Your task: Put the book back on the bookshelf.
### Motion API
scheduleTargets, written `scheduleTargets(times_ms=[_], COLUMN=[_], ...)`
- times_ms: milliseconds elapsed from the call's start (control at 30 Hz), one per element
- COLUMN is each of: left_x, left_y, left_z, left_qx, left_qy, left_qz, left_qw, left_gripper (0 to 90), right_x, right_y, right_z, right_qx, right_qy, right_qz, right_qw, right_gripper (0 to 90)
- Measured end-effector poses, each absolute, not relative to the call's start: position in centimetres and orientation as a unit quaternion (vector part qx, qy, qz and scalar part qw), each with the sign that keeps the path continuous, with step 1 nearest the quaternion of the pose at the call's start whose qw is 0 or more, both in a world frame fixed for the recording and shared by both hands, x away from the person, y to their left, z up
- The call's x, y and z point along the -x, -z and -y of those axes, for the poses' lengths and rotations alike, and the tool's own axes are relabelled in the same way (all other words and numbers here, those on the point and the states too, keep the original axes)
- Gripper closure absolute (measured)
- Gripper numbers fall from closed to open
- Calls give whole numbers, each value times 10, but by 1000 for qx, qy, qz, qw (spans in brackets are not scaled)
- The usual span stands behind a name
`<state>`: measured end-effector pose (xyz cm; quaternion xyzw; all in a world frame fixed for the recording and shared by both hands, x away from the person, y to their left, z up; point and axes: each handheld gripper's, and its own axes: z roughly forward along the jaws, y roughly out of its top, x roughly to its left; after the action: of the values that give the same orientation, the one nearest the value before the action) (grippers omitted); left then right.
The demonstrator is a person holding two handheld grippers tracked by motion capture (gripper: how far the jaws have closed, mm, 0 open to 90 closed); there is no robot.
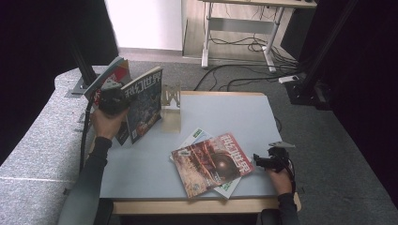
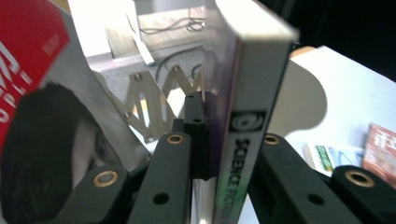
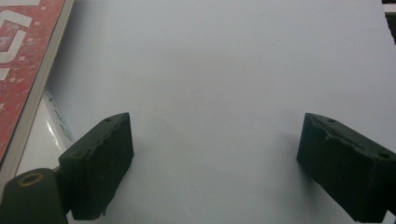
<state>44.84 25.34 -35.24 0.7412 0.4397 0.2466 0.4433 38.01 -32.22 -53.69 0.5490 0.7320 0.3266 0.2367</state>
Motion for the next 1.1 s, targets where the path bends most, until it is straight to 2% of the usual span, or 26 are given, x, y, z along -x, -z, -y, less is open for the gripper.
scheduleTargets(times_ms=[567,800,1100], left_x=[-444,-448,-450], left_y=[351,346,342], left_z=[-257,-255,-252], left_qx=[-747,-741,-720], left_qy=[-237,-228,-264], left_qz=[-450,-460,-469], left_qw=[429,432,438], left_gripper=[781,811,828], right_x=[-380,-380,-380], right_y=[537,537,537], right_z=[322,322,322], right_qx=[-550,-549,-549], right_qy=[-327,-327,-327], right_qz=[-732,-732,-732], right_qw=[237,237,237], right_gripper=[97,97,97])
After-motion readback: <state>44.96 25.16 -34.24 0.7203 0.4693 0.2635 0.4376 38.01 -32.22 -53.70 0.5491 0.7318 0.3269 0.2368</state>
